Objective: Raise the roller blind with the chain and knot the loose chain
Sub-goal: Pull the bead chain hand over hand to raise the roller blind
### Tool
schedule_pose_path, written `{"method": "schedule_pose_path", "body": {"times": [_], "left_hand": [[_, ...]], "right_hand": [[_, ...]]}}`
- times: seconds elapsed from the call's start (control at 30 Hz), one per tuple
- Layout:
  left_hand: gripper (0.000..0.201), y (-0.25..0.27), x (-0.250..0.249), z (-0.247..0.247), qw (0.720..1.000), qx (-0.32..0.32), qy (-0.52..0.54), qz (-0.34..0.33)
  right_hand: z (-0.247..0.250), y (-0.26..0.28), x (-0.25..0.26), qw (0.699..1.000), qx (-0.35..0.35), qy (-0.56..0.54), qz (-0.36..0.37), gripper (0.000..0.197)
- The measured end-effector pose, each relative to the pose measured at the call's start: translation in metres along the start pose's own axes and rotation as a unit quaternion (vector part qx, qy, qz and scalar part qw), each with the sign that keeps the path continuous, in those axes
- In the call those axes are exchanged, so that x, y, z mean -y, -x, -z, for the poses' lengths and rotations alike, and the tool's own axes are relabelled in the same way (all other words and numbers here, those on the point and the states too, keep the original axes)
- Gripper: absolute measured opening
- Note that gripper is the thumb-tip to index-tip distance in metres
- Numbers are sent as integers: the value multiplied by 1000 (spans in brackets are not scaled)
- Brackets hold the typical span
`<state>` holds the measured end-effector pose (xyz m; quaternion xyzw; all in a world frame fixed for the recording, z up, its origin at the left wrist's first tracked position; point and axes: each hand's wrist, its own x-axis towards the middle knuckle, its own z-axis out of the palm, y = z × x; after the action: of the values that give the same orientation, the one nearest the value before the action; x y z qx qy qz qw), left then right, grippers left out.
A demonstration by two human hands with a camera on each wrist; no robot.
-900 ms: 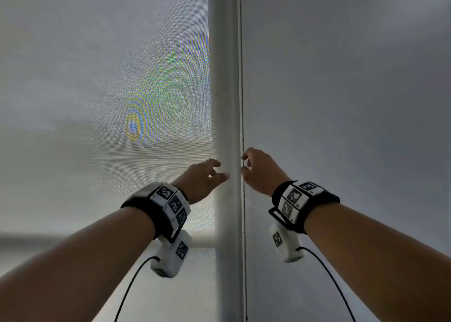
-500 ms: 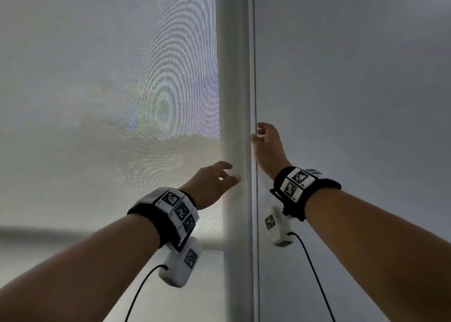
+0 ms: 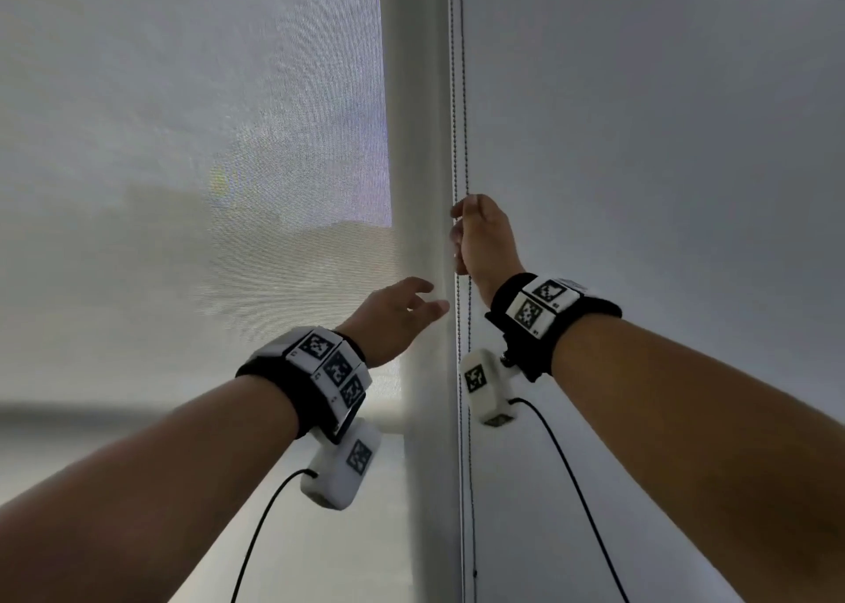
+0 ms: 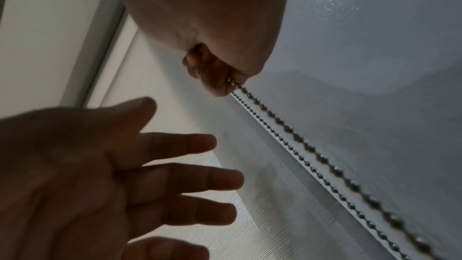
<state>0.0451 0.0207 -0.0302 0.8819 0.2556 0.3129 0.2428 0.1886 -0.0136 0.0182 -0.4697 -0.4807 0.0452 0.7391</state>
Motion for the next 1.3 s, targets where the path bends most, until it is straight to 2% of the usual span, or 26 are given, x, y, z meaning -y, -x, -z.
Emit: {"method": "schedule_pose_path", "body": {"times": [0.17, 0.37, 0.53, 0.67, 0.8, 0.97, 1.07, 1.2, 1.3], "left_hand": [[51, -5, -4, -5, 1000, -5, 19, -16], [31, -4, -17, -6, 993, -27, 107, -44], [34, -1, -31, 0, 990, -49, 109, -72], [38, 0, -42, 1, 988, -53, 112, -91], [37, -3, -51, -1, 984, -48, 153, -77], [42, -2, -65, -8, 970, -26, 237, -54], [43, -2, -72, -13, 949, -23, 312, -43], [33, 2, -71, -27, 907, -62, 417, -9], [31, 7, -69, -39, 899, -107, 425, 16]], "right_hand": [[-4, 6, 1, 999, -27, 18, 34, 34], [-2, 22, 5, 998, -37, 3, 50, 35], [2, 47, 4, 997, -43, 27, 56, 37], [5, 75, -15, 999, -12, -16, 26, 40], [3, 98, -40, 999, -13, 7, 32, 41], [0, 126, -57, 1000, -20, 7, 10, 37], [6, 148, -67, 1000, -16, 24, 1, 37], [16, 168, -80, 999, 3, 22, -25, 36], [16, 173, -79, 998, 8, -2, -61, 30]]}}
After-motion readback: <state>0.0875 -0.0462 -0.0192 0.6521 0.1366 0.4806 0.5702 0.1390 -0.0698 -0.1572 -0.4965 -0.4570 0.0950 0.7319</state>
